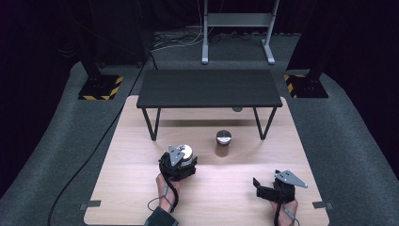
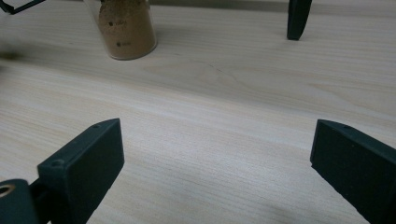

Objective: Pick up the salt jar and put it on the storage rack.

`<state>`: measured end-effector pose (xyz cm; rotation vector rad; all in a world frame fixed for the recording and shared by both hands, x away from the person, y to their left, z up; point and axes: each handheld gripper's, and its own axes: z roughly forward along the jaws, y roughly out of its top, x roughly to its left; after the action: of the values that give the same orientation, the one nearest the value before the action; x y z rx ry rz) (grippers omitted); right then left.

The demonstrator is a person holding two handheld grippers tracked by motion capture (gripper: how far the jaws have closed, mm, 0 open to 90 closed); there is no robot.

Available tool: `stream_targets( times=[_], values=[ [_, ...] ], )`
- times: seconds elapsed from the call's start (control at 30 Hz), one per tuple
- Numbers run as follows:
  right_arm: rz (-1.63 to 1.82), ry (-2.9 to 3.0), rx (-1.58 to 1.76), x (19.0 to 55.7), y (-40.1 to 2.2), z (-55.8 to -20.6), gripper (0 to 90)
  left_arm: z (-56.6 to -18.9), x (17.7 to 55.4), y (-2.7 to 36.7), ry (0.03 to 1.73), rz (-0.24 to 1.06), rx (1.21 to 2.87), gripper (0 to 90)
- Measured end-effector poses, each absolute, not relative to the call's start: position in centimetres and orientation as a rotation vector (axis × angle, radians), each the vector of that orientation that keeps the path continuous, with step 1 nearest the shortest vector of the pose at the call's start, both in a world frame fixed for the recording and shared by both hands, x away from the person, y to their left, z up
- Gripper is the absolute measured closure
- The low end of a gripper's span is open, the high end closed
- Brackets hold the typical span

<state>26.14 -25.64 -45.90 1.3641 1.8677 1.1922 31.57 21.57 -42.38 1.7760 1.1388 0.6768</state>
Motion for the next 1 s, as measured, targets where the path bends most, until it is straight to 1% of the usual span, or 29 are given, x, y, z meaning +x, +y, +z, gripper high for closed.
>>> stream_targets(
  times=[1.0],
  values=[
    [1.196,1.864,1.364,26.1,-25.7,-45.9,1.7,-40.0,31.9,24.0,1.121,0.716,1.768,31.0]
  ],
)
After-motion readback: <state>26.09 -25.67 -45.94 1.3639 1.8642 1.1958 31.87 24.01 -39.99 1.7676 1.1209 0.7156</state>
